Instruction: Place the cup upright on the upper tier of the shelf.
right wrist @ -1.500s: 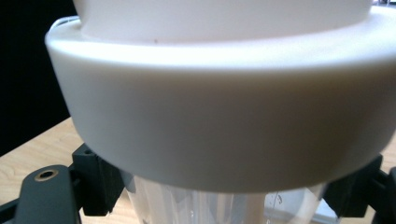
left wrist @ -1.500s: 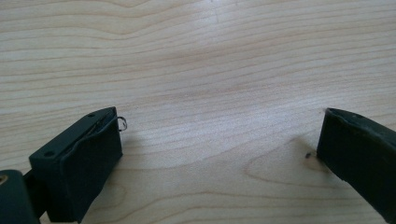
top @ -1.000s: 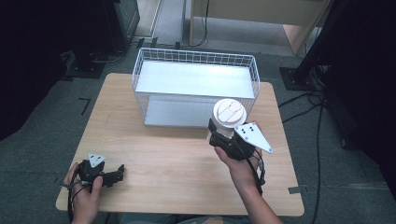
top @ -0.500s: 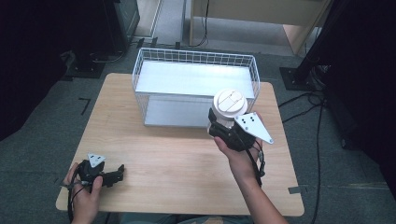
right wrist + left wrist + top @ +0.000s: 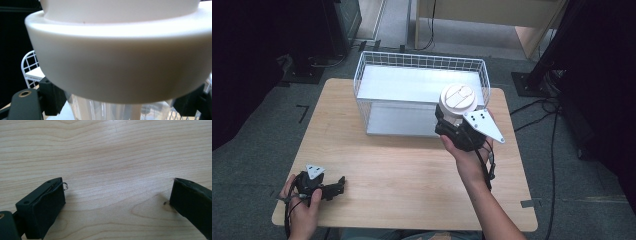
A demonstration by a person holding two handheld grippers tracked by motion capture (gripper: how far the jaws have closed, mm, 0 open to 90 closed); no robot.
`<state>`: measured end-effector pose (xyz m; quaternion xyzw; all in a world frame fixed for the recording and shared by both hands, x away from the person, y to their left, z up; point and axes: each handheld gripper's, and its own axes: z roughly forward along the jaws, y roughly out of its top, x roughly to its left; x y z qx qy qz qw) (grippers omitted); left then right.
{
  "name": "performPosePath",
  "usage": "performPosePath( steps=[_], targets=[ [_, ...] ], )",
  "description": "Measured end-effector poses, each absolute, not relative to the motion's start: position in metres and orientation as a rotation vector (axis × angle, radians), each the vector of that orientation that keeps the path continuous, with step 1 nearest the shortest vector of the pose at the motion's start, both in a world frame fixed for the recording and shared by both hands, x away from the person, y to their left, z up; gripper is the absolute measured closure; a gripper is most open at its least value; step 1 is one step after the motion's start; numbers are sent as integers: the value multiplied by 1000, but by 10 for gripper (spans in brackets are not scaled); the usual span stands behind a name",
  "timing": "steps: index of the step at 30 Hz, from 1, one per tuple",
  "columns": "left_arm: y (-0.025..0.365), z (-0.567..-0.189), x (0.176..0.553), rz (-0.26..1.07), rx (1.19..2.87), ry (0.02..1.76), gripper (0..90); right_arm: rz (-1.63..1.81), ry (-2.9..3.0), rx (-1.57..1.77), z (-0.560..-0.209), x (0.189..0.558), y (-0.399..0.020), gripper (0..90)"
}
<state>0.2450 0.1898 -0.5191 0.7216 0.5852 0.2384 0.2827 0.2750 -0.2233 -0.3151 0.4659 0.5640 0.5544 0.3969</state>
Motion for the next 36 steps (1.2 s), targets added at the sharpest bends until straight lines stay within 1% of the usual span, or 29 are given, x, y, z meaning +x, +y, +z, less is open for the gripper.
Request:
performPosePath(
  steps=[17, 26, 36],
  targets=[
    [190, -519, 245, 638, 1937, 1566, 2, 1381, 1382, 1168, -285, 300, -220, 162],
    [190, -519, 245, 639, 1932, 1567, 2, 1368, 1361, 1173, -277, 316, -217, 162],
    [190, -519, 245, 639, 1932, 1567, 2, 1322, 1342, 1202, -271, 344, -219, 162]
  ],
)
